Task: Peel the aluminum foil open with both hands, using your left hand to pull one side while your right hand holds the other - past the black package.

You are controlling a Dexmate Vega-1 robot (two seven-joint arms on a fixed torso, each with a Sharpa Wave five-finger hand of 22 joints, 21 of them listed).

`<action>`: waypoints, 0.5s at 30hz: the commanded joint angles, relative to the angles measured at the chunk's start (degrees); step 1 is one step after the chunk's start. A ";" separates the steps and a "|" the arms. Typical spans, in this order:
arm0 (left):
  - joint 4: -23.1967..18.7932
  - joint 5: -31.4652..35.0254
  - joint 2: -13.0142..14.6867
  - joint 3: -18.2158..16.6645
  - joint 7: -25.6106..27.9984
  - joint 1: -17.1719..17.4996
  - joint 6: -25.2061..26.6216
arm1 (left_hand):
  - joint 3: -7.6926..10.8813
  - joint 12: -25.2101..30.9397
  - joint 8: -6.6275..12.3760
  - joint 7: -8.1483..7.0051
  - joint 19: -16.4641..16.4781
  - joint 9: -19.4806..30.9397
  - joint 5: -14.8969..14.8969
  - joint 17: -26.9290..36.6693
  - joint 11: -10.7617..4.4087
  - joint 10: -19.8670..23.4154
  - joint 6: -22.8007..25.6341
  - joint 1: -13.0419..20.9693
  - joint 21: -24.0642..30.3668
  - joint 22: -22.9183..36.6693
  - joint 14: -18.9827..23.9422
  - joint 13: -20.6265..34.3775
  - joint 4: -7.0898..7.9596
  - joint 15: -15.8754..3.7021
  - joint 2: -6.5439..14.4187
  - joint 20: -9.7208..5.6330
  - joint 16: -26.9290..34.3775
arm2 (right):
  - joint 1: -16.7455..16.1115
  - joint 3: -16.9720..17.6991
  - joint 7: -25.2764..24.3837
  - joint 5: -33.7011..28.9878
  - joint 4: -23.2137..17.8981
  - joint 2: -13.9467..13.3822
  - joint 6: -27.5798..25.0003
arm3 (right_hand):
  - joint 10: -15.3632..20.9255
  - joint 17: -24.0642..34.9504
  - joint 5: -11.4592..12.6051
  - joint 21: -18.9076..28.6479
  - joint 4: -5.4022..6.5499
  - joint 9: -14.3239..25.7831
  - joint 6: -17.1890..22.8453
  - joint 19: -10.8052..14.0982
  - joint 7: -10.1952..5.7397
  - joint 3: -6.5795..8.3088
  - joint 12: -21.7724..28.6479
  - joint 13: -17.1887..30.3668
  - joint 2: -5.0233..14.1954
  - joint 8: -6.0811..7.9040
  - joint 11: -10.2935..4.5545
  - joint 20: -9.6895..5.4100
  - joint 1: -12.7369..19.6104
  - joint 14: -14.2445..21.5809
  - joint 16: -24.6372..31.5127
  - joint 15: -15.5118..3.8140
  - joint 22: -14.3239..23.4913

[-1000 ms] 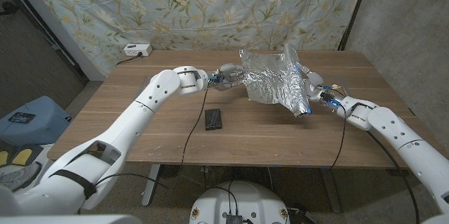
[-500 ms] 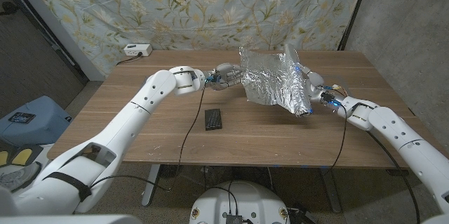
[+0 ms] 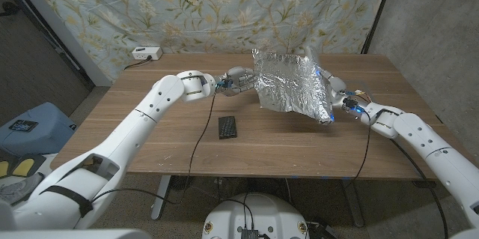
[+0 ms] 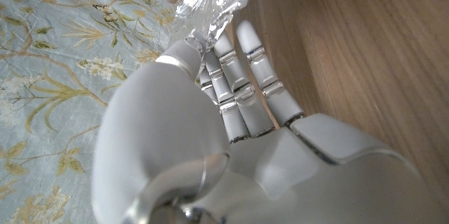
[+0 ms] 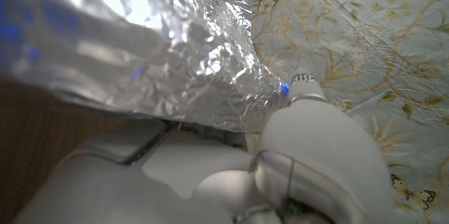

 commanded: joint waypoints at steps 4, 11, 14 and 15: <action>-0.13 -1.67 1.12 -0.75 -0.32 -0.02 0.02 | 0.08 -0.04 -0.22 2.25 -0.28 0.09 0.16 0.26 -2.03 1.67 2.13 0.58 0.58 -0.06 0.22 0.38 0.18 -0.23 0.00 -0.26 0.33 | 0.82 -0.50 -0.16 -0.20 0.50 0.14 -0.90 | -1.23 0.12 0.32 -0.82 0.13 0.08 -1.11 0.12 0.47 -0.50 -0.54 0.39 0.02 -0.24 0.54 0.26 -0.69 -0.87 -0.52 0.27 0.30; 0.10 -3.04 1.42 -1.56 -0.28 0.17 -0.13 | 0.08 -0.12 -0.32 2.36 -0.42 0.12 0.20 0.46 -2.00 1.84 2.00 0.57 1.12 -0.14 0.29 0.49 0.20 -0.25 -0.01 -0.29 0.37 | 1.79 -1.07 -0.25 -0.36 1.03 -0.10 -2.10 | -2.38 0.04 0.49 -1.57 0.47 0.05 -2.68 0.01 0.92 -1.25 -1.00 0.61 -0.56 -0.67 0.97 0.60 -1.66 -1.37 -0.73 0.94 0.32; 0.23 -3.65 1.56 -1.85 -0.23 0.36 -0.19 | 0.07 -0.20 -0.35 2.38 -0.56 0.13 0.20 0.53 -1.88 1.72 1.93 0.56 1.26 -0.17 0.15 0.53 0.19 -0.31 -0.04 -0.27 0.32 | 2.21 -1.29 -0.40 -0.31 1.33 -0.15 -2.74 | -2.56 0.00 0.59 -1.86 0.56 0.03 -2.93 -0.03 1.16 -1.56 -1.09 0.70 -0.85 -0.67 1.38 0.92 -1.98 -1.37 -0.73 1.15 0.32; 0.15 -3.66 1.69 -1.84 0.07 0.34 -0.12 | 0.06 -0.19 -0.33 2.34 -0.53 0.13 0.20 0.55 -1.78 1.73 2.01 0.57 1.35 -0.18 0.17 0.58 0.18 -0.32 -0.08 -0.30 0.33 | 2.39 -1.40 -0.34 -0.31 1.52 -0.11 -2.89 | -2.63 0.00 0.63 -1.97 0.59 0.02 -3.08 -0.09 1.30 -1.64 -1.12 0.72 -0.91 -0.70 1.42 0.93 -2.06 -1.49 -0.78 1.32 0.32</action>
